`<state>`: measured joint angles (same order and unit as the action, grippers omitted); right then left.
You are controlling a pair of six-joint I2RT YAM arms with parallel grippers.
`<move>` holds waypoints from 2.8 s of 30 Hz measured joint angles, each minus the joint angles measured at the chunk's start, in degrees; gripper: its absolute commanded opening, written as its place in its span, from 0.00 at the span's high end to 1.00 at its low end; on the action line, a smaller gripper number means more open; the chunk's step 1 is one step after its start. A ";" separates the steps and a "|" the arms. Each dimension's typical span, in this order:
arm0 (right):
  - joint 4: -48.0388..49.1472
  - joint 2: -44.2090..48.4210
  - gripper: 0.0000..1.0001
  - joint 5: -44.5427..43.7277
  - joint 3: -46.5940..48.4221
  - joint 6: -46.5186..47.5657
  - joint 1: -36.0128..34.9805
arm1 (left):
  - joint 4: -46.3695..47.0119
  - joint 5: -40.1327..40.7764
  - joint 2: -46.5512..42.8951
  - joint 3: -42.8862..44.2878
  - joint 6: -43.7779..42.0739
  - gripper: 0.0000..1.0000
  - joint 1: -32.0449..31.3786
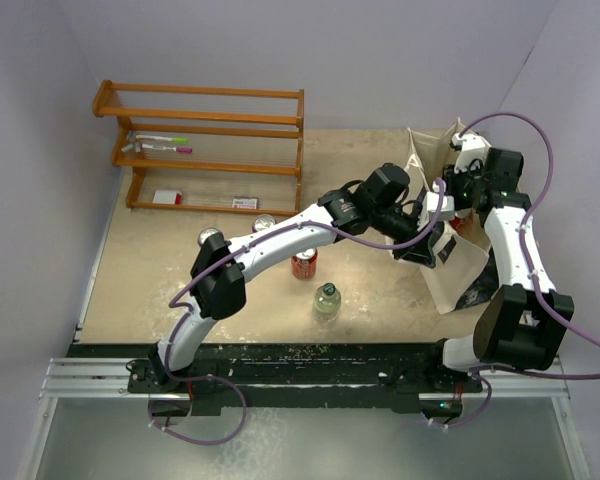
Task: Place the beverage into the canvas bag
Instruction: Place the drink in the canvas bag.
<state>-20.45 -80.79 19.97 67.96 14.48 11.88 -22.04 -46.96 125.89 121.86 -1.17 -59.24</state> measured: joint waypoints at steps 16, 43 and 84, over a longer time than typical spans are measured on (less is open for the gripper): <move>5.99 2.54 1.00 -1.46 -3.72 -3.78 -0.46 | -0.02 -0.83 0.00 -0.39 0.00 1.00 0.04; 5.77 0.44 0.70 -5.42 -5.84 -0.35 -2.54 | -0.07 -1.09 -0.02 -0.39 -0.04 1.00 0.13; 0.52 -0.11 0.30 -5.55 -0.81 0.57 -2.54 | -0.31 -1.27 -0.55 -0.39 -0.24 1.00 0.13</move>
<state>-19.92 -80.90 14.41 67.16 15.05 9.34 -22.35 -48.23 125.34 121.47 -1.41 -59.11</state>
